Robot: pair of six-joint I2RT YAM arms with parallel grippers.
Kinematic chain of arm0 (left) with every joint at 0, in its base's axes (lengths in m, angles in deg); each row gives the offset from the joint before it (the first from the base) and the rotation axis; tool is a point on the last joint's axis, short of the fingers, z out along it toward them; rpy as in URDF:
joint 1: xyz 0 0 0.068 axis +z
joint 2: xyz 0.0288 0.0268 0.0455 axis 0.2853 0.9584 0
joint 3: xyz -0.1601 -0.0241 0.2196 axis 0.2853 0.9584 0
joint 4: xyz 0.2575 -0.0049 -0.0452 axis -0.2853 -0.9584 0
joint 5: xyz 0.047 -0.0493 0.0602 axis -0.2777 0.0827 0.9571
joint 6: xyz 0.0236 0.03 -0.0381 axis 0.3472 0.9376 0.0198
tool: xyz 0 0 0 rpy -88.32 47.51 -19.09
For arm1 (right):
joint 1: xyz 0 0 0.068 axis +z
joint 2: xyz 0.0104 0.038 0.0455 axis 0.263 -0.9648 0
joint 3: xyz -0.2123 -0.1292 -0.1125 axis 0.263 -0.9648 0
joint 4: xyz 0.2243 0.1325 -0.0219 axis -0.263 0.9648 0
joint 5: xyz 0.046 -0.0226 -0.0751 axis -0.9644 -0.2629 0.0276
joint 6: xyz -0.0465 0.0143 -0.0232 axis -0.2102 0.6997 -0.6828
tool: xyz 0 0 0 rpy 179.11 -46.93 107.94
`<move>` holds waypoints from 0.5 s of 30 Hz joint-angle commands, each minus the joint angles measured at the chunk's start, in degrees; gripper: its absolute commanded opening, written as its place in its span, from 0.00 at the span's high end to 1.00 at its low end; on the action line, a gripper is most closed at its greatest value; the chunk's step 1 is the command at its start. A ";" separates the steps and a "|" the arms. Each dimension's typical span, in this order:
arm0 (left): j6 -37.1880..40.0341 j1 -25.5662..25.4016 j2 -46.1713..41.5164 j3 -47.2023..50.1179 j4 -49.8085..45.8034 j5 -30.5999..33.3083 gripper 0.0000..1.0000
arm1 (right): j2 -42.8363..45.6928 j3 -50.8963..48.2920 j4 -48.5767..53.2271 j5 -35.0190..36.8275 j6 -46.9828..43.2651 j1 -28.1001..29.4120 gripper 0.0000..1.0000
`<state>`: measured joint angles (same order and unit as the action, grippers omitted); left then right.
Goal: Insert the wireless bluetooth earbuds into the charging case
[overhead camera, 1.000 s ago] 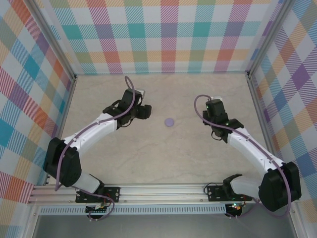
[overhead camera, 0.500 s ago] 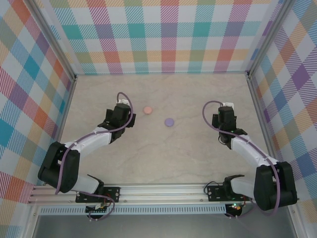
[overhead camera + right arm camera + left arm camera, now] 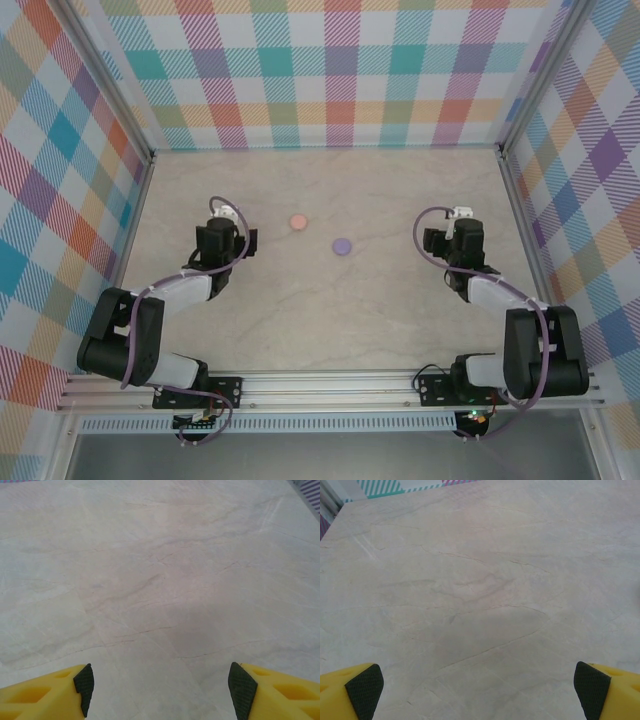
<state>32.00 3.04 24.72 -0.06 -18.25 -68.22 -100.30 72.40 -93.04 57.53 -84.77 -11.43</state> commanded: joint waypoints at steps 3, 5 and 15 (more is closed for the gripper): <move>0.10 4.39 0.53 4.83 11.70 -8.64 0.00 | -1.85 -3.10 -11.91 -5.20 -1.21 -1.25 0.26; -0.87 5.72 1.60 6.30 14.96 -10.40 0.00 | -2.84 -3.28 -13.12 -6.52 -0.92 -1.79 0.26; -4.28 9.76 8.53 11.56 30.23 -14.13 0.00 | -8.10 -4.76 -22.64 -8.41 -1.62 -2.34 0.24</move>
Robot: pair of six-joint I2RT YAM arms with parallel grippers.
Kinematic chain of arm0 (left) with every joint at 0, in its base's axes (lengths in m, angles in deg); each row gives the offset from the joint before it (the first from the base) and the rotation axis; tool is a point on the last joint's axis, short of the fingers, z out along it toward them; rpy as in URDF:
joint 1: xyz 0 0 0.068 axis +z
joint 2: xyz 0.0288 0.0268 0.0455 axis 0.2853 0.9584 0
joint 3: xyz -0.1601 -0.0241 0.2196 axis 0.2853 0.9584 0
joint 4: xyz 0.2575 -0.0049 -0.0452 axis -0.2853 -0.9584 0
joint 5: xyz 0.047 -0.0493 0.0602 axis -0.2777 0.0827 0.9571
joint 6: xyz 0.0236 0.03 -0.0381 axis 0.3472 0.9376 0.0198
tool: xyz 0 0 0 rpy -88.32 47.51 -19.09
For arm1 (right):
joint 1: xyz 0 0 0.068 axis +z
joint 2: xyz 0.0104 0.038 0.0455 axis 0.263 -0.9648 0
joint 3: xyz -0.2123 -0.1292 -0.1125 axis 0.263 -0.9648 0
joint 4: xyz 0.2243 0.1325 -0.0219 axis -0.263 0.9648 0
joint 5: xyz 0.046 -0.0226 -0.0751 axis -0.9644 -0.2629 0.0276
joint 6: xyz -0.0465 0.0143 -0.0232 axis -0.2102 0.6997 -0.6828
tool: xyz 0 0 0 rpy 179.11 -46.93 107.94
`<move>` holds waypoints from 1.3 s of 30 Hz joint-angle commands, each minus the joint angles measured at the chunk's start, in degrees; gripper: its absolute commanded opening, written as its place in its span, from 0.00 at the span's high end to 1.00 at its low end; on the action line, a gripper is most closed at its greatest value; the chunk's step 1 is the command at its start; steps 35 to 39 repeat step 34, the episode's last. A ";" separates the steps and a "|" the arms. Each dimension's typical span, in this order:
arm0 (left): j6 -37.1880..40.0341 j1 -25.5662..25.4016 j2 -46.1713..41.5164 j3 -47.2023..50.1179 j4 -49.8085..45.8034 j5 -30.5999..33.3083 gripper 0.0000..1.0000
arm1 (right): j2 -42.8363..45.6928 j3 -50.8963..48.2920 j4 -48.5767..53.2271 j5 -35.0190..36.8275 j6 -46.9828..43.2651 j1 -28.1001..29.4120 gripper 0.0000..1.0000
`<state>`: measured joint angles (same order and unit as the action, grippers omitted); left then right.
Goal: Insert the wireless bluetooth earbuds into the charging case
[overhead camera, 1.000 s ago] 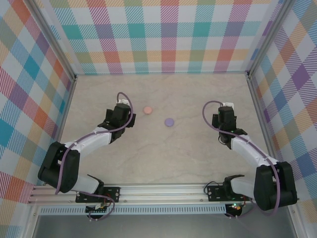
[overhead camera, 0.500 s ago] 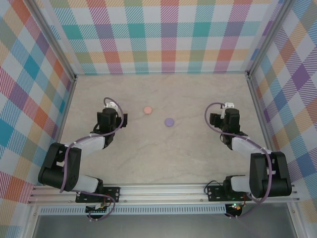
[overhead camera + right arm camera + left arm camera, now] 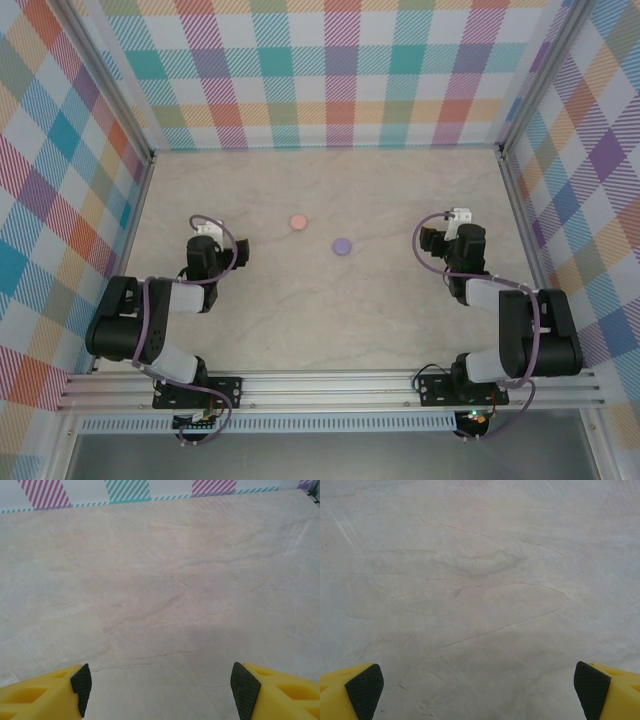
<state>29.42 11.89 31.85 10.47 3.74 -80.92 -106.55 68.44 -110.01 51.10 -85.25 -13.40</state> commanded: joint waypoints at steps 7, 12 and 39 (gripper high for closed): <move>-2.43 0.90 1.59 -2.31 1.55 0.78 0.00 | -5.80 -0.32 -7.94 -1.90 -0.97 -0.53 0.19; -2.37 0.78 1.63 -2.31 1.81 0.63 0.00 | -5.76 -0.30 -7.96 -1.92 -1.01 -0.57 0.00; -1.81 0.90 1.53 -2.72 0.95 -0.93 0.00 | -5.87 -0.21 -7.79 -2.25 -0.96 -0.64 0.00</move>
